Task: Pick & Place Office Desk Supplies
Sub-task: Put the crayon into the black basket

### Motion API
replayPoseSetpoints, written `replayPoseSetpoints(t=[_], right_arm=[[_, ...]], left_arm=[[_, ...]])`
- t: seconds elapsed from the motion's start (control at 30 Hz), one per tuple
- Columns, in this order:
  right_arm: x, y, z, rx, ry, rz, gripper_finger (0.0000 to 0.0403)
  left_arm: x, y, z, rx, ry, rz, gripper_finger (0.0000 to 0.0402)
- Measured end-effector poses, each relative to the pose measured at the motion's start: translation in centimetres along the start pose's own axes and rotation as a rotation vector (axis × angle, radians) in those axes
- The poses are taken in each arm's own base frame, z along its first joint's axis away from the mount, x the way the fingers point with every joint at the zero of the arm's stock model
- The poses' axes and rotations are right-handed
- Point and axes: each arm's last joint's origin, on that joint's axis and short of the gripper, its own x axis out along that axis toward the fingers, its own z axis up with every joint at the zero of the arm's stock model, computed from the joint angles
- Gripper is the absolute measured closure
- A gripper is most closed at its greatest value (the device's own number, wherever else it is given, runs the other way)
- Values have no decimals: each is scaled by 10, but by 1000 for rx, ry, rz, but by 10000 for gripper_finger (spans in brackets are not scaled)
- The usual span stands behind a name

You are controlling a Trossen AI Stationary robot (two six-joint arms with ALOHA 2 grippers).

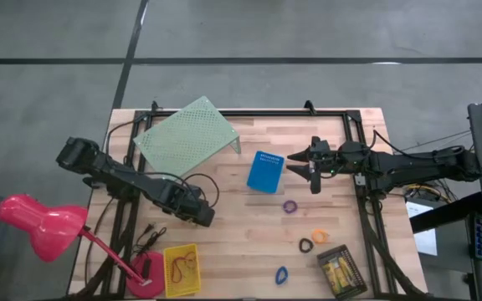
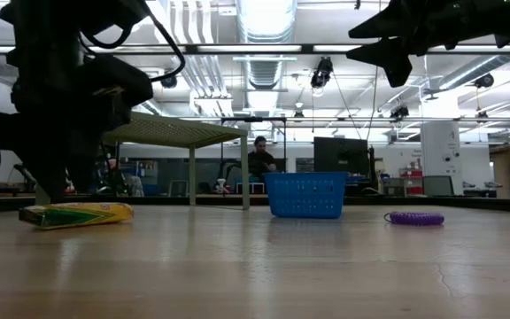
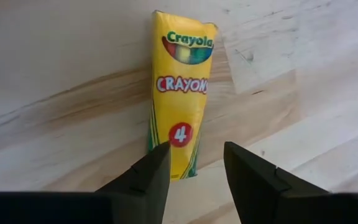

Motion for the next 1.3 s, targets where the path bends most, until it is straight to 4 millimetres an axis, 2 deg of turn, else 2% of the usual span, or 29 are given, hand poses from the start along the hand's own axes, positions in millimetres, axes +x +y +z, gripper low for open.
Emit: replayPoseSetpoints(t=[0.5, 0.93, 1.3], right_arm=[[0, 0, 0, 0, 0, 0, 220], [0, 0, 0, 0, 0, 0, 220], [0, 0, 0, 0, 0, 0, 220]], left_arm=[[25, -3, -1, 27, 57, 54, 248], [5, 0, -2, 77, 73, 1, 248], [13, 3, -2, 75, 68, 49, 248]])
